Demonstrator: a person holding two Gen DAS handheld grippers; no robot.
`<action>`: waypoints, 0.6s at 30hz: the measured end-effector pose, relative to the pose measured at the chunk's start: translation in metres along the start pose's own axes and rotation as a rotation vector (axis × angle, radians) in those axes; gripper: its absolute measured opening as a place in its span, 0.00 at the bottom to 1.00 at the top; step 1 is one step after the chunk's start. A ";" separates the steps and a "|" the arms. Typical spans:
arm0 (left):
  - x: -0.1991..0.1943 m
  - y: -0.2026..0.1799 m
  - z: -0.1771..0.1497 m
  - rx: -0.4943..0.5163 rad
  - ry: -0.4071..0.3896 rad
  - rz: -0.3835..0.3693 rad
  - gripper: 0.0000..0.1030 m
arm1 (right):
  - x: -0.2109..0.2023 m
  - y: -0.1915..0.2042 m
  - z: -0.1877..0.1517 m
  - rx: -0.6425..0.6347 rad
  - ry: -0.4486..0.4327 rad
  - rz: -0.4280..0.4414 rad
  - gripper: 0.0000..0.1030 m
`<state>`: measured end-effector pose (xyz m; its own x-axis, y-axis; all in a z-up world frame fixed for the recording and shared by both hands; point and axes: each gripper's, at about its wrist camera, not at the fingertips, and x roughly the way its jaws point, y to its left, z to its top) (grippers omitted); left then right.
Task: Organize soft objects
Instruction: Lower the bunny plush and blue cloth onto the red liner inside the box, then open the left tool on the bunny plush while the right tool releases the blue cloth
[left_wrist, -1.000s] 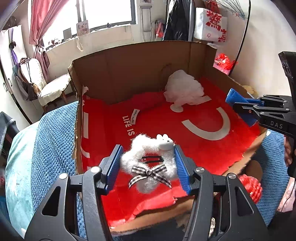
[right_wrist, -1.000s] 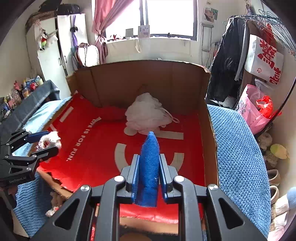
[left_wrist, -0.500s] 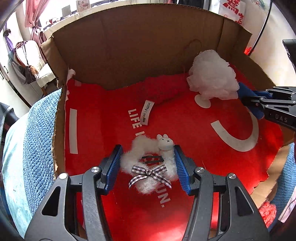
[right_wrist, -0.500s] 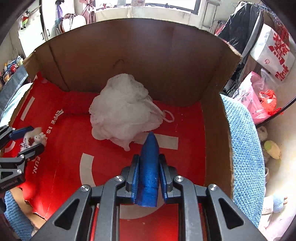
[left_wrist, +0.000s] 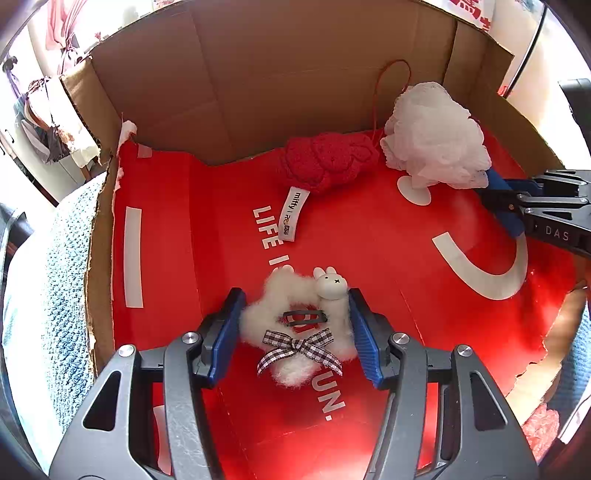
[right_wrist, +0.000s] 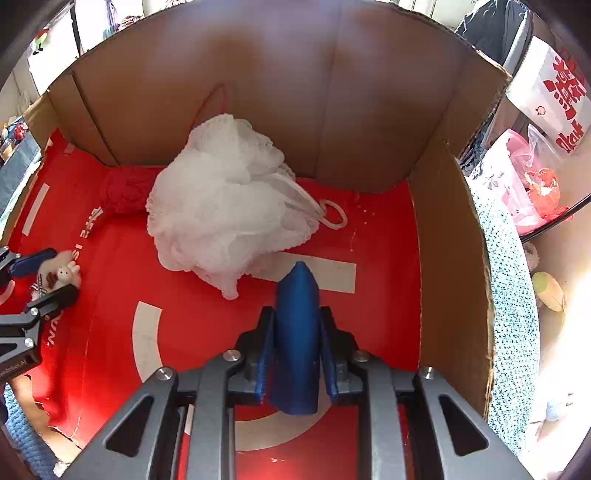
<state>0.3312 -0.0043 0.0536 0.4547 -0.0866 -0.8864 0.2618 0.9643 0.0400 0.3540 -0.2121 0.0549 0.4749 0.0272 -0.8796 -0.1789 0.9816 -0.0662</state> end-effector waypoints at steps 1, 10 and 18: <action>0.000 -0.001 0.000 -0.002 0.000 -0.002 0.53 | 0.000 -0.001 0.001 0.002 0.001 0.001 0.24; 0.008 0.005 0.010 -0.002 0.000 0.000 0.53 | 0.004 -0.001 0.004 -0.010 0.005 -0.008 0.29; 0.007 0.003 0.005 0.002 -0.015 0.004 0.59 | -0.001 0.009 0.001 -0.028 -0.002 -0.018 0.40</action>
<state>0.3394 -0.0033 0.0496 0.4686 -0.0869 -0.8791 0.2619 0.9641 0.0444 0.3530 -0.2034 0.0558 0.4798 0.0101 -0.8773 -0.1944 0.9763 -0.0951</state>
